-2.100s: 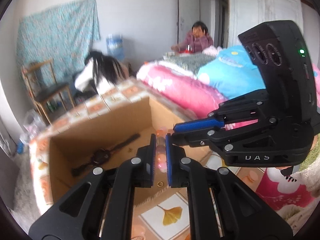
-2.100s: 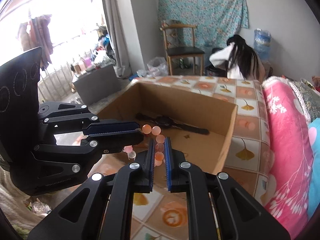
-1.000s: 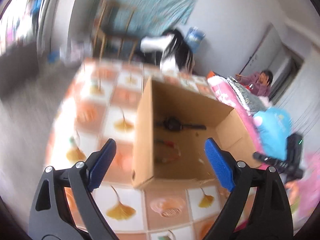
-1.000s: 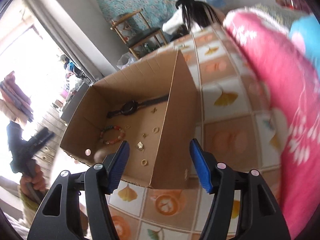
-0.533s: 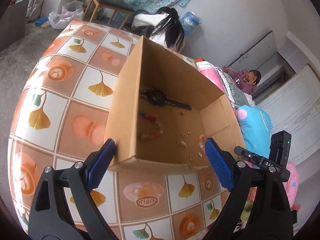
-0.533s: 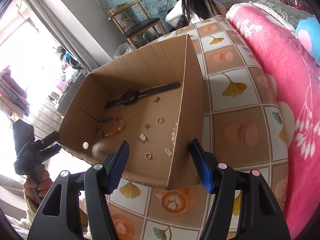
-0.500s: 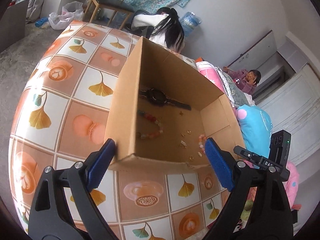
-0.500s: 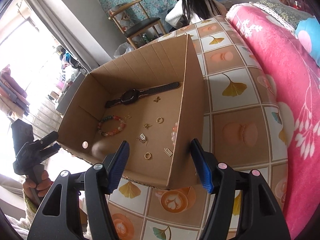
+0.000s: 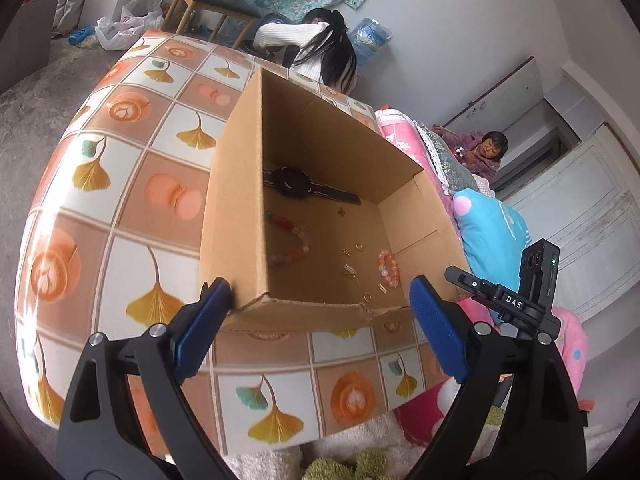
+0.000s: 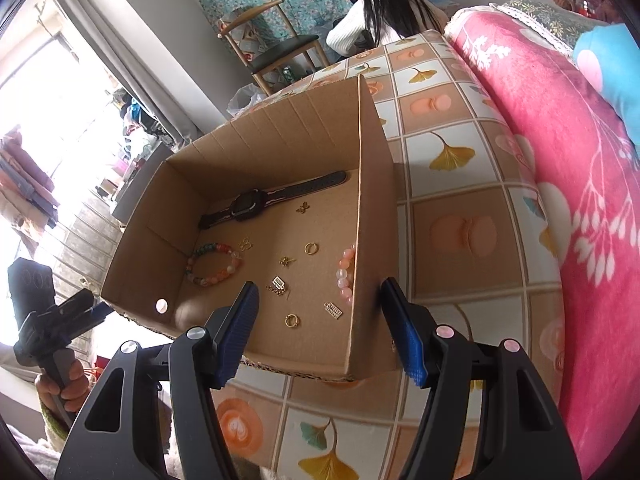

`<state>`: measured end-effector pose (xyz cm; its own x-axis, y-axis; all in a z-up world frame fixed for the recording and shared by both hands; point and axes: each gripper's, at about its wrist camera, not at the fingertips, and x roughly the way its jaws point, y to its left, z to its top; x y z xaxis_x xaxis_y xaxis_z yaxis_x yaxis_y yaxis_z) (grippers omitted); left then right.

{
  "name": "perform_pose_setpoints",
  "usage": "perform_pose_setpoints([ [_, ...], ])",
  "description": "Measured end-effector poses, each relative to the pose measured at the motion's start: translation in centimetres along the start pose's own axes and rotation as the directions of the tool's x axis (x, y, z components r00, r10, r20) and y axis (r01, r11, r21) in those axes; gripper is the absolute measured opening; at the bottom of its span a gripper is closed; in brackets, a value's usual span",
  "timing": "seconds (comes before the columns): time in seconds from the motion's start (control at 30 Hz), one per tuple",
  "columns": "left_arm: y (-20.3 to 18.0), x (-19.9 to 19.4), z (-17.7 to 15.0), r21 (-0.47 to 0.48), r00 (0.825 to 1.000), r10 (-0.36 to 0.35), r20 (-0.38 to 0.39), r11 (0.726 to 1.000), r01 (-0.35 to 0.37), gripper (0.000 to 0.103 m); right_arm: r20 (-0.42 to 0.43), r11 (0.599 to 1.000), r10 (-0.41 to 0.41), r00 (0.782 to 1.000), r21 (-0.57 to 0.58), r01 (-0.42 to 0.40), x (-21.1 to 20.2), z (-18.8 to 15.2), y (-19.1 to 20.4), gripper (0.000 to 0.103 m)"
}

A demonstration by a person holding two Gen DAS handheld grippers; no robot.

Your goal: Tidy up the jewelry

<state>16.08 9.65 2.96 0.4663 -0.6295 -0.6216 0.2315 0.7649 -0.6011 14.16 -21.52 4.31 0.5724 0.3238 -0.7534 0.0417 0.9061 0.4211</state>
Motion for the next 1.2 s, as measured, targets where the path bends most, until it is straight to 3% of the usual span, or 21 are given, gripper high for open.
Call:
perform_pose_setpoints([
  [0.33,0.1,-1.5,-3.2,-0.031,1.000,-0.012,0.003,0.999,0.012,0.086,-0.001,1.000,0.001,1.000,0.031,-0.001,-1.8,-3.0,-0.1,0.062],
  [0.67,-0.6,-2.2,-3.9,0.026,0.998,0.021,0.057,0.999,-0.023,0.086,0.025,0.999,-0.004,1.000,0.039,0.003,-2.0,-3.6,0.0,0.063],
  [0.77,-1.6,-3.3,-4.0,0.076,0.985,0.109,0.131,0.990,-0.119,0.087,0.048,0.999,0.002,0.999,0.053,-0.004,-2.6,-3.9,-0.1,0.063],
  [0.87,-2.6,-4.6,-4.1,0.125,0.968,0.153,0.198,0.976,-0.180,0.088,0.080,0.998,-0.031,0.996,0.056,0.027,-3.5,-4.0,-0.1,0.063],
  [1.07,-5.6,-6.6,-4.4,0.211,0.938,0.187,0.293,0.944,-0.254,0.092,0.190,0.992,-0.128,0.973,0.023,0.126,-6.9,-4.5,1.1,0.069],
  [1.2,-7.4,-7.4,-4.9,0.242,0.927,0.176,0.331,0.934,-0.264,0.095,0.259,0.987,-0.147,0.955,-0.020,0.157,-9.4,-5.4,2.6,0.077],
])
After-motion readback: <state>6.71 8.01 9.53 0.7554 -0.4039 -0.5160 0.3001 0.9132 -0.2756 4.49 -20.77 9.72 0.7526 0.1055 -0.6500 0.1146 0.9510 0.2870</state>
